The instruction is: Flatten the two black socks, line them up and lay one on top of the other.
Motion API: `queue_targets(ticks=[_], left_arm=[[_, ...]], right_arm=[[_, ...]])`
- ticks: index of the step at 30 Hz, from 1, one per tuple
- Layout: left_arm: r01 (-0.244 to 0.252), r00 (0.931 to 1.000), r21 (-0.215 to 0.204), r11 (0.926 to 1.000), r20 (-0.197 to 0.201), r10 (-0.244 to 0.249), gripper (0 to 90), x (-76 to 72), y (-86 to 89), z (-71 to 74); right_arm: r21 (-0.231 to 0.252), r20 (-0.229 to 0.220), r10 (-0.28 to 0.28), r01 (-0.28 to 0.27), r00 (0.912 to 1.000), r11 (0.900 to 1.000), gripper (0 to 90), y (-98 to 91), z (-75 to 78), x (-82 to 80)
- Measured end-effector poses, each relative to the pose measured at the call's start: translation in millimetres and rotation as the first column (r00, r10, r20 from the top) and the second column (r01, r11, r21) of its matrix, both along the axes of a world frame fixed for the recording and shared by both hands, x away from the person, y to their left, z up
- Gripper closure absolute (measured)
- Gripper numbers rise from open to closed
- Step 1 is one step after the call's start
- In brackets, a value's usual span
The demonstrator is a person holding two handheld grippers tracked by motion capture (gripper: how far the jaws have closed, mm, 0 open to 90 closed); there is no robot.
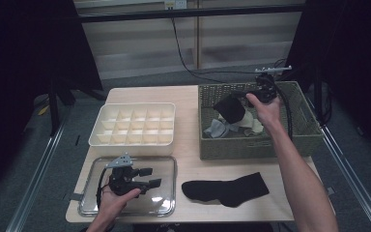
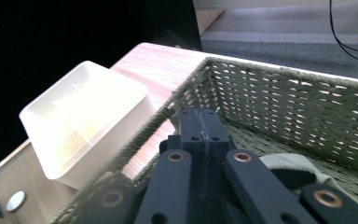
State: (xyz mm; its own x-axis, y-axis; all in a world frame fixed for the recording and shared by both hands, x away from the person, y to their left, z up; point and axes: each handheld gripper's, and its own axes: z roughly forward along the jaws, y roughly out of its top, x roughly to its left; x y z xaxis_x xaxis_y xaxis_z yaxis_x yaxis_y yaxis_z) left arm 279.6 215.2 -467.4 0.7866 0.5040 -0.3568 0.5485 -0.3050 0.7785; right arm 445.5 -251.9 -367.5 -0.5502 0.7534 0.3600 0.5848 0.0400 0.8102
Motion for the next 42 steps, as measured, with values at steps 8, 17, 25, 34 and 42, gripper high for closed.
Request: queue_targets(ticks=[8, 17, 25, 34, 42], left_arm=[[0.011, 0.9999, 0.007, 0.9999, 0.002, -0.011, 35.3, -1.5, -1.1, 0.3], [0.012, 0.9999, 0.0, 0.9999, 0.009, -0.012, 35.6, -4.7, -1.4, 1.2], [0.012, 0.9999, 0.001, 0.9999, 0.007, -0.012, 35.5, -3.8, -1.1, 1.4], [0.019, 0.9998, -0.003, 0.9998, 0.01, -0.019, 35.7, -3.7, -2.8, 2.4], [0.015, 0.9996, 0.0, 0.9999, 0.023, -0.015, 36.0, -3.1, -4.0, 3.2]], right_arm=[[0.031, 0.033, 0.017, -0.018, 0.9993, 0.9994, 90.0, 1.0, 6.8, -12.4], [0.052, 0.069, 0.035, -0.038, 0.997, 0.9979, 90.0, 3.7, 16.3, -26.5], [0.055, 0.104, 0.04, -0.046, 0.9938, 0.9974, 90.0, 2.0, 28.6, -35.9], [0.077, 0.14, 0.034, -0.045, 0.9896, 0.996, 90.0, -4.5, 39.8, -49.1], [0.091, 0.173, 0.049, -0.066, 0.9837, 0.9937, 90.0, -2.0, 52.2, -58.1]])
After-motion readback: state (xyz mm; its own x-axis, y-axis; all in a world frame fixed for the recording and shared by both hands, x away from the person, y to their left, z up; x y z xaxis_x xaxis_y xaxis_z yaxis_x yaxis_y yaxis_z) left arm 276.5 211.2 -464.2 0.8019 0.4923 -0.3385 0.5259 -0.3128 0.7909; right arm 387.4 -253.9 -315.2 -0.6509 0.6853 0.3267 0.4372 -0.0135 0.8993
